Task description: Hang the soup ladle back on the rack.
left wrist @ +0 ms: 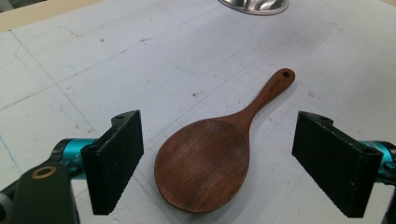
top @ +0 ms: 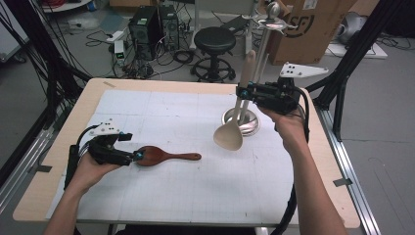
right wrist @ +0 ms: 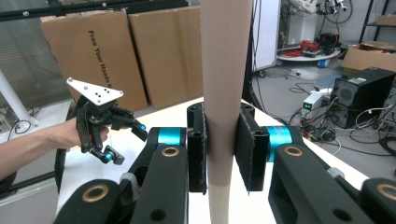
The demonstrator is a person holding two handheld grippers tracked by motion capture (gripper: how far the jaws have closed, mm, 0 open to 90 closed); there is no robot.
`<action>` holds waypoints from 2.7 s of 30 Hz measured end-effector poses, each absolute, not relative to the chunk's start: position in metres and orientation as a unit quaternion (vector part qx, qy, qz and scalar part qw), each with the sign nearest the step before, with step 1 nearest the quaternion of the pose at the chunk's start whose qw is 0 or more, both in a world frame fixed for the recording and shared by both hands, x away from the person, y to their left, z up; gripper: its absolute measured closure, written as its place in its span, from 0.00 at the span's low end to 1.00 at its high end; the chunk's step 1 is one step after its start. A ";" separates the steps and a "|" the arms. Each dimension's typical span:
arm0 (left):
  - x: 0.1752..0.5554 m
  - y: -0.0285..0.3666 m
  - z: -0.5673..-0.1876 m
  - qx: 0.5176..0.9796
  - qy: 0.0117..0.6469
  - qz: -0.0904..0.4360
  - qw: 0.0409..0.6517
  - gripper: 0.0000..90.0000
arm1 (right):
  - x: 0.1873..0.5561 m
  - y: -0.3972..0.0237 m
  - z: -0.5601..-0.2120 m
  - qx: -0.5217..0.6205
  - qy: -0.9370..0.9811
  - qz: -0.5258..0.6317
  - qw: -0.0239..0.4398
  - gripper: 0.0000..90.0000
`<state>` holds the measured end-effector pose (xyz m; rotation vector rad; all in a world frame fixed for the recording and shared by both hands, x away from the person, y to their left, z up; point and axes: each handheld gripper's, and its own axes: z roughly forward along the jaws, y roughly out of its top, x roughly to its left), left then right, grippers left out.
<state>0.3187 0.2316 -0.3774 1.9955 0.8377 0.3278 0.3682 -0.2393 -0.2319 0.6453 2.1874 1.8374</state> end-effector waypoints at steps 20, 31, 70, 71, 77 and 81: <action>0.318 0.228 -0.378 0.811 0.339 0.130 0.459 0.19 | 0.379 -0.245 -0.220 0.230 0.743 0.619 0.111 0.84; 0.318 0.228 -0.378 0.810 0.339 0.129 0.461 0.18 | 0.398 -0.240 -0.209 0.249 0.741 0.612 0.122 0.84; 0.318 0.228 -0.377 0.807 0.335 0.125 0.469 0.18 | 0.434 -0.245 -0.209 0.319 0.726 0.590 0.154 0.84; 0.318 0.228 -0.378 0.807 0.335 0.124 0.469 0.18 | 0.434 -0.245 -0.209 0.321 0.725 0.589 0.155 0.83; 0.318 0.227 -0.378 0.806 0.336 0.124 0.471 0.18 | 0.435 -0.247 -0.210 0.328 0.716 0.595 0.161 0.82; 0.318 0.227 -0.378 0.806 0.336 0.124 0.471 0.18 | 0.434 -0.249 -0.209 0.330 0.715 0.594 0.164 0.81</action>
